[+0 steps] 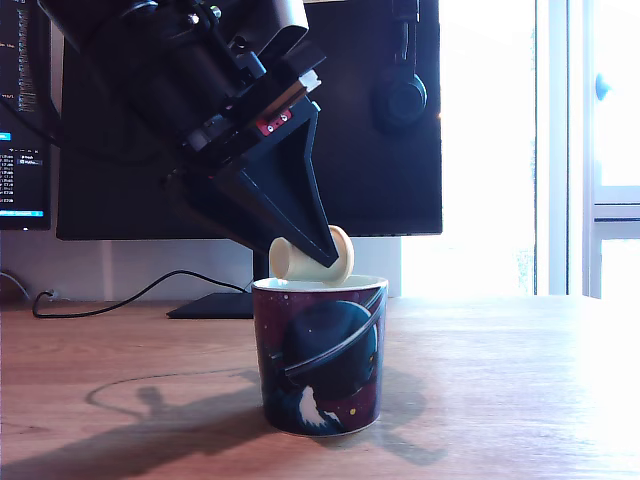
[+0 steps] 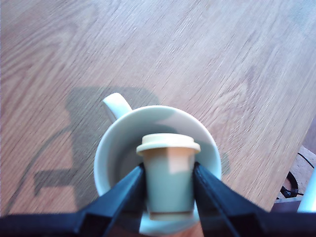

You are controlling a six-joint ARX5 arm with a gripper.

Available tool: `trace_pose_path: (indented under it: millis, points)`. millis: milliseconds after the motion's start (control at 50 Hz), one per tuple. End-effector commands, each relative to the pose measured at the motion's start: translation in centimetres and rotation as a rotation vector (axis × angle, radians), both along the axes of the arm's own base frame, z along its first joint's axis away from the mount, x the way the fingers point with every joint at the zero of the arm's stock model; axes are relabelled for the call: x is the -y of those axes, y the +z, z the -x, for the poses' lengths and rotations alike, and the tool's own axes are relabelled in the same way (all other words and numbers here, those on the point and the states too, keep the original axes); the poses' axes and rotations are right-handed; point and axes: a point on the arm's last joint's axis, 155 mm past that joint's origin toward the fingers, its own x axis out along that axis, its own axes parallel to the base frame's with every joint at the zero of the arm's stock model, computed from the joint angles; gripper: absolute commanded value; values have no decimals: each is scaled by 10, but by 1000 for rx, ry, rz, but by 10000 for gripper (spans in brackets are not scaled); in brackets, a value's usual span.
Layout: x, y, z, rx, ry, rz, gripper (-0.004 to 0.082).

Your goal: Pick up the coffee capsules from the table one by one and drop them inside the nearest coffee cup

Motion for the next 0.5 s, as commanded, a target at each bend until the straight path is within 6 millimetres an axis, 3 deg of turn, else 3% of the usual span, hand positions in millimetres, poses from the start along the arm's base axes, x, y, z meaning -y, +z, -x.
trace_pose_path:
  millis: [0, 420, 480]
  points:
    - [3, 3, -2, 7, -6, 9, 92]
    - [2, 2, -1, 4, -5, 5, 99]
    - [3, 2, -1, 5, -6, 6, 150]
